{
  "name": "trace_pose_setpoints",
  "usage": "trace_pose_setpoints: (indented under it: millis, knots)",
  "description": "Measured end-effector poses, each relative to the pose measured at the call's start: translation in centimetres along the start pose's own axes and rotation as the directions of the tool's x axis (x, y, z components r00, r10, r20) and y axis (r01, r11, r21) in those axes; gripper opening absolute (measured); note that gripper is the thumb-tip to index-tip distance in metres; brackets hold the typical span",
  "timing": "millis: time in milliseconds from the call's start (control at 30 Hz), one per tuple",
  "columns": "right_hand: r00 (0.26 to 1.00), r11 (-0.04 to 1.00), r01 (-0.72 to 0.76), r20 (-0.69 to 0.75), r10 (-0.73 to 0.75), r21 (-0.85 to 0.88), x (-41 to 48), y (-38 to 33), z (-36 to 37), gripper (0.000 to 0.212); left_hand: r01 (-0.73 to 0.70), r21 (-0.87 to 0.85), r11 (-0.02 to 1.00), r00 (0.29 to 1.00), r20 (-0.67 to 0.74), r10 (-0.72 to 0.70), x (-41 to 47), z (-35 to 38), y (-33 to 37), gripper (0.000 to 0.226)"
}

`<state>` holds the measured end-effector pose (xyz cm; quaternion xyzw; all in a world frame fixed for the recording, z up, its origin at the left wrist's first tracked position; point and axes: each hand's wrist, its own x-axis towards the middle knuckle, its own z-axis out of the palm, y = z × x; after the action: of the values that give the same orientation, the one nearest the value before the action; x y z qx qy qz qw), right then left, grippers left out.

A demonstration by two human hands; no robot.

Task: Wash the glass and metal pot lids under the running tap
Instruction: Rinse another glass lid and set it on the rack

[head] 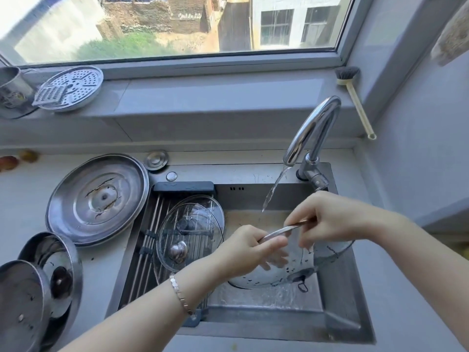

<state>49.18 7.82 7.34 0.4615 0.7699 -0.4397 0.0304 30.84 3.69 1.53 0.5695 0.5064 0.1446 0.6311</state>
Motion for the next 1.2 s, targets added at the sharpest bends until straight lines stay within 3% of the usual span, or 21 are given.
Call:
trace_pose_setpoints:
  millis: [67, 133, 233, 300, 367, 467, 533, 600, 700, 733, 800, 900, 933, 1000, 1100, 1133, 1200]
  knots:
    - [0.984, 0.991, 0.081, -0.167, -0.062, 0.111, 0.6, 0.5, 0.0, 0.031, -0.016, -0.127, 0.992, 0.994, -0.105, 0.003, 0.0, 0.3, -0.5, 0.037]
    - [0.918, 0.977, 0.146, -0.390, -0.075, 0.155, 1.9, 1.5, 0.9, 0.037, -0.037, -0.251, 0.967, 0.969, -0.247, -0.028, 0.1, 0.3, -0.5, 0.036]
    - [0.803, 0.967, 0.086, -0.591, 0.075, 0.239, 4.9, 2.4, 3.6, 0.041, -0.058, -0.427, 0.902, 0.898, -0.417, -0.140, 0.5, 0.5, -0.1, 0.041]
    - [0.775, 0.949, 0.025, -0.605, 0.180, 0.315, 6.9, 1.9, 6.2, 0.052, -0.079, -0.472, 0.878, 0.867, -0.467, -0.174, 0.8, 0.6, 0.5, 0.045]
    - [0.763, 0.963, 0.014, -0.625, 0.164, 0.269, 7.9, 0.4, 9.0, 0.056, -0.084, -0.492, 0.866, 0.834, -0.511, -0.209, 1.1, 0.5, 0.7, 0.048]
    - [0.774, 0.991, 0.131, -0.625, -0.097, 0.009, 7.6, -1.4, 13.1, 0.059, -0.073, -0.493, 0.867, 0.753, -0.597, -0.276, 1.3, -0.5, 0.4, 0.051]
    - [0.757, 0.976, 0.173, -0.616, -0.218, -0.134, 7.4, -1.0, 13.9, 0.061, -0.096, -0.538, 0.838, 0.740, -0.602, -0.302, 1.0, -0.8, 0.3, 0.049]
    - [0.765, 0.991, 0.103, -0.630, -0.131, -0.082, 8.1, -0.3, 12.5, 0.066, -0.109, -0.558, 0.823, 0.761, -0.580, -0.292, 0.7, -0.8, 0.4, 0.049]
    - [0.757, 0.959, -0.140, -0.597, 0.265, 0.248, 9.8, 0.6, 8.6, 0.060, -0.119, -0.598, 0.792, 0.810, -0.520, -0.270, 0.1, -0.1, 0.7, 0.049]
    - [0.745, 0.933, -0.185, -0.575, 0.338, 0.309, 10.1, 0.7, 7.7, 0.059, -0.122, -0.609, 0.784, 0.816, -0.511, -0.270, 0.0, 0.0, 0.7, 0.049]
    - [0.756, 0.952, -0.187, -0.584, 0.296, 0.241, 9.7, -0.4, 8.0, 0.063, -0.136, -0.611, 0.780, 0.797, -0.535, -0.281, -0.1, -0.1, 0.7, 0.049]
    - [0.809, 0.999, 0.026, -0.586, -0.037, -0.028, 7.9, -2.9, 10.9, 0.073, -0.140, -0.543, 0.828, 0.737, -0.616, -0.279, 0.2, -0.5, 0.4, 0.051]
    - [0.820, 0.996, 0.057, -0.565, -0.085, -0.066, 7.8, -2.7, 11.1, 0.073, -0.143, -0.533, 0.834, 0.731, -0.625, -0.274, 0.3, -0.6, 0.3, 0.051]
    - [0.817, 1.000, 0.025, -0.576, -0.030, -0.016, 8.8, -1.4, 9.8, 0.070, -0.148, -0.565, 0.812, 0.748, -0.601, -0.282, 0.2, -0.7, 0.4, 0.051]
    - [0.788, 0.948, -0.186, -0.537, 0.301, 0.258, 10.0, 0.4, 7.8, 0.059, -0.126, -0.584, 0.802, 0.781, -0.556, -0.283, 0.0, -0.5, 0.3, 0.054]
    - [0.786, 0.940, -0.197, -0.528, 0.322, 0.280, 10.2, 0.1, 7.9, 0.057, -0.119, -0.577, 0.808, 0.784, -0.554, -0.280, 0.0, -0.5, 0.2, 0.055]
    - [0.811, 0.986, -0.085, -0.564, 0.153, 0.145, 9.8, -1.5, 9.2, 0.063, -0.110, -0.550, 0.828, 0.765, -0.579, -0.283, 0.0, -0.6, 0.1, 0.055]
